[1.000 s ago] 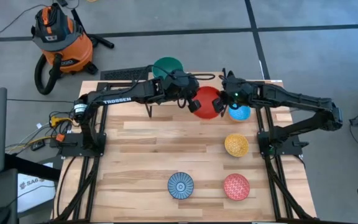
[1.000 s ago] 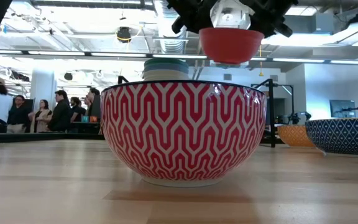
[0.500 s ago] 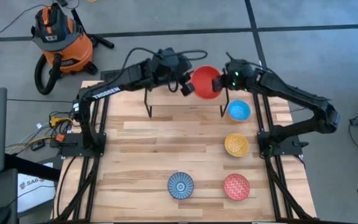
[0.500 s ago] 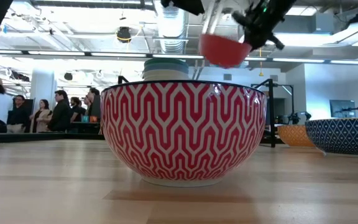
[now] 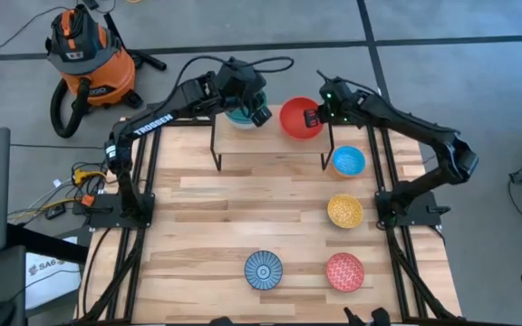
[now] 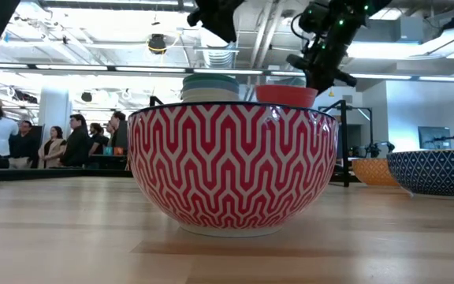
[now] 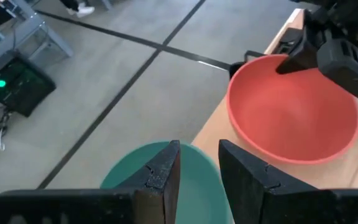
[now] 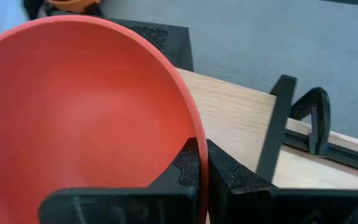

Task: Place and stack bowls onto a shelf
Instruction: Stack the orange bowl on top of the green bowl on the shelf

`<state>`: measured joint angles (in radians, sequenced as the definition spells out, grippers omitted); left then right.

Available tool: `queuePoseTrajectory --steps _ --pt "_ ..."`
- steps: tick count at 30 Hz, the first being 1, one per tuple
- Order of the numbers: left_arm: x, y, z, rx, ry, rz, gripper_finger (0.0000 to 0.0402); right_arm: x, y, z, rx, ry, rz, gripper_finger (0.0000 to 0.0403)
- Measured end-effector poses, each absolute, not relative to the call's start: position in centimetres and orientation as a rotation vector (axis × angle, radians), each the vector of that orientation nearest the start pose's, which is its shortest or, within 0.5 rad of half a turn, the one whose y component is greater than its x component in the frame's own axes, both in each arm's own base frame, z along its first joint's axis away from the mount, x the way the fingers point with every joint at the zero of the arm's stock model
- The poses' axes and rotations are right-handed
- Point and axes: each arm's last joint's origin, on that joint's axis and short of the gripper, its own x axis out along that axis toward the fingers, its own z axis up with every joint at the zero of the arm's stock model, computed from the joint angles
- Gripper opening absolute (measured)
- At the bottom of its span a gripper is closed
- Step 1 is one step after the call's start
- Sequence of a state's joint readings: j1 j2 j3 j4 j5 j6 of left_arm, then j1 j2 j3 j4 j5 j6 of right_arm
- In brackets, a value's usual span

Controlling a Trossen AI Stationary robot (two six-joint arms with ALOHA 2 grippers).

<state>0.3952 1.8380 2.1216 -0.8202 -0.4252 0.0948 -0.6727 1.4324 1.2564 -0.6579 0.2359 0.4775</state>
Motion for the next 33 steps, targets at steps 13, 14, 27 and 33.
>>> queuePoseTrajectory --steps 13,14,27,33 --pt "33.8 19.4 43.6 0.122 0.623 0.823 0.0097 23.2 -19.2 33.3 0.601 0.499 -1.000 0.0025" --pt "33.6 20.2 43.5 0.130 0.625 0.835 0.0097 23.2 -19.3 33.8 0.595 0.486 -0.998 0.0025" --pt "31.0 31.3 38.5 0.032 0.688 0.838 0.0061 23.4 -19.0 35.8 0.583 0.445 -0.991 0.0025" --pt "30.1 32.5 38.1 -0.072 0.646 0.748 0.0048 23.3 -19.0 35.7 0.598 0.443 -1.001 0.0025"
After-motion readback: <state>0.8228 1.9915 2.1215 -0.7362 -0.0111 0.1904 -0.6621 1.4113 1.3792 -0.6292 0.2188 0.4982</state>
